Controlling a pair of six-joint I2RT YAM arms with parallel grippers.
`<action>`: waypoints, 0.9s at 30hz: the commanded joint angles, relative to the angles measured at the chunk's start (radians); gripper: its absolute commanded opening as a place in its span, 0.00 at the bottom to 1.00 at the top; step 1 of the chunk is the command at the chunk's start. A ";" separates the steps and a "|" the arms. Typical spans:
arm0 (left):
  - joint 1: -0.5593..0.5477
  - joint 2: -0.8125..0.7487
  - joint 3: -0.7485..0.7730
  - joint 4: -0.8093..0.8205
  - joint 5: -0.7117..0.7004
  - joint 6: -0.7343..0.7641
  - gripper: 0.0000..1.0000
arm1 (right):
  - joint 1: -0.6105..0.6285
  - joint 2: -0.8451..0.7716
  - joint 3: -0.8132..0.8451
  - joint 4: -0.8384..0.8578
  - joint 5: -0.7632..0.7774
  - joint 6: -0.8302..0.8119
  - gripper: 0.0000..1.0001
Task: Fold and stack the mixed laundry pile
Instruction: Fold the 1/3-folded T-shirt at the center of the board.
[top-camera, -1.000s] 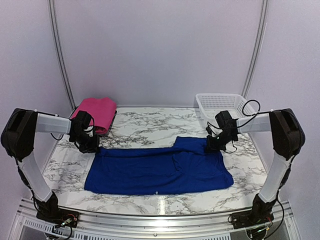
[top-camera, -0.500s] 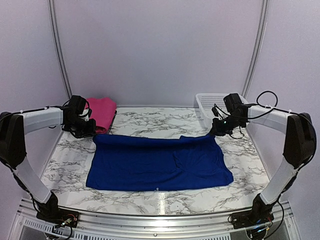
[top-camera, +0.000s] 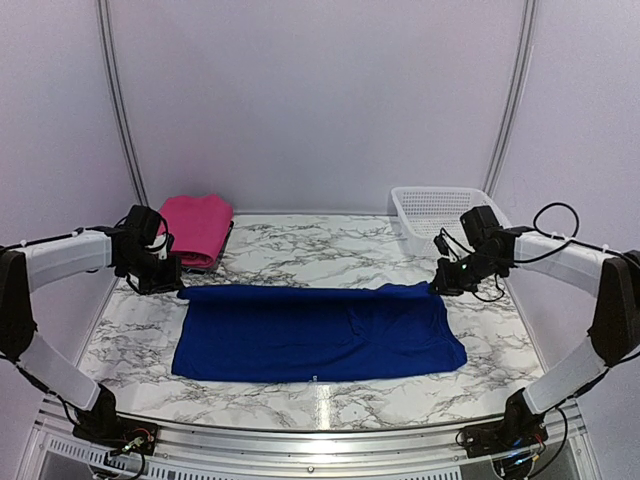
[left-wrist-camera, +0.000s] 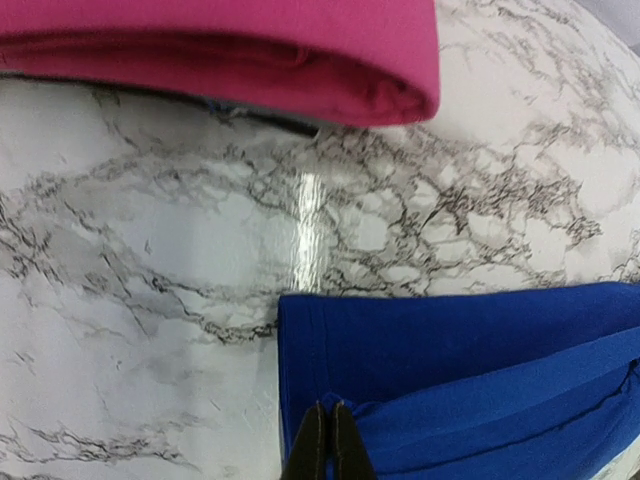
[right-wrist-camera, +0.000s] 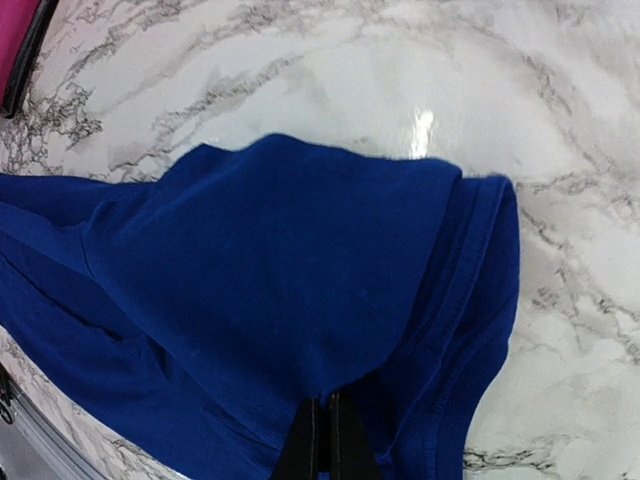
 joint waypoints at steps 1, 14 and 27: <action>0.010 0.018 -0.099 0.003 0.021 -0.046 0.00 | -0.004 -0.026 -0.100 0.043 -0.020 0.043 0.00; 0.009 0.135 -0.171 0.070 0.009 -0.081 0.00 | -0.004 0.082 -0.203 0.132 -0.004 0.055 0.00; 0.006 -0.070 -0.043 0.016 0.040 -0.005 0.66 | -0.025 -0.062 -0.032 -0.053 0.013 -0.023 0.48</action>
